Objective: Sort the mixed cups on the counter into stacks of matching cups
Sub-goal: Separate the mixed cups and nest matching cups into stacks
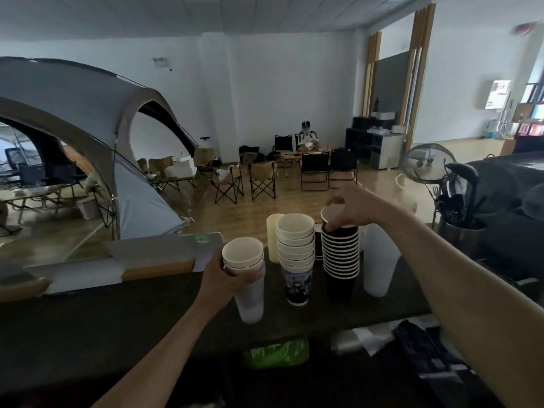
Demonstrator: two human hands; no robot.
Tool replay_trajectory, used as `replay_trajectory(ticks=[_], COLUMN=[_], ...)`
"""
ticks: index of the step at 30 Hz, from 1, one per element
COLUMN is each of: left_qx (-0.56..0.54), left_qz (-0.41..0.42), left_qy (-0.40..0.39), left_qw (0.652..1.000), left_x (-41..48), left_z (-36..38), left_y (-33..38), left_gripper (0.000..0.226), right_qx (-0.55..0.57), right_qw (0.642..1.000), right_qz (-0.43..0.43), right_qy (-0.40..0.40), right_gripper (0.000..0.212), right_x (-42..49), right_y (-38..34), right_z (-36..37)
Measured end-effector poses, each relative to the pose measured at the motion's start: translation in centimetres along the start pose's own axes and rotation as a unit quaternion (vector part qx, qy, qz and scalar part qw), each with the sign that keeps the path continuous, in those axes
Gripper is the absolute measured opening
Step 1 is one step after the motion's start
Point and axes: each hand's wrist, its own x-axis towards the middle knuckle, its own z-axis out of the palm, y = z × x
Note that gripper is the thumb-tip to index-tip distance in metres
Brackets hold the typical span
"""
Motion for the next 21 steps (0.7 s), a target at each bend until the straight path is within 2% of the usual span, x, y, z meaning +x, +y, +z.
replay_trajectory(ticks=[5,7,9,10,11,13,16,19,21], left_qx=[-0.005,-0.001,-0.002,-0.001,0.002,0.002,-0.002,-0.006,0.000], left_qz=[-0.001,-0.003,-0.013,-0.016,-0.020,-0.028,-0.039,-0.053,-0.062], left_qy=[0.003,0.001,-0.001,-0.001,0.000,0.001,-0.020,-0.046,-0.050], left_qw=[1.000,1.000,1.000,1.000,1.000,1.000,0.999,0.998,0.997], left_x=[-0.2,-0.2,-0.1,-0.1,-0.1,-0.1,-0.1,-0.1,-0.1], left_z=[0.1,0.0,0.0,0.0,0.0,-0.1,-0.3,-0.9,-1.2], left_y=[-0.1,-0.1,-0.2,-0.4,-0.5,-0.5,0.0,0.1,0.1], left_gripper=[0.069,0.069,0.074,0.077,0.077,0.073,0.070,0.067,0.076], right_qx=[-0.087,-0.090,-0.014,0.033,0.064,0.061,-0.018,-0.040,-0.058], right_qw=[0.994,0.996,0.989,0.982,0.978,0.974,0.971,0.969,0.968], right_qz=[0.007,-0.004,-0.059,-0.106,-0.152,-0.215,-0.211,-0.190,-0.192], right_qy=[-0.068,0.010,0.132,0.150,0.127,0.017,-0.110,-0.154,-0.153], right_gripper=[0.072,0.067,0.059,0.057,0.056,0.061,0.075,0.082,0.080], right_x=[0.2,0.1,-0.6,-1.1,-1.6,-2.2,-1.4,0.2,0.7], right_y=[0.0,-1.5,-4.7,-6.8,-9.0,-12.8,-15.4,-15.8,-16.2], right_z=[1.2,0.0,-0.9,-0.9,-0.4,2.3,7.6,9.3,8.6])
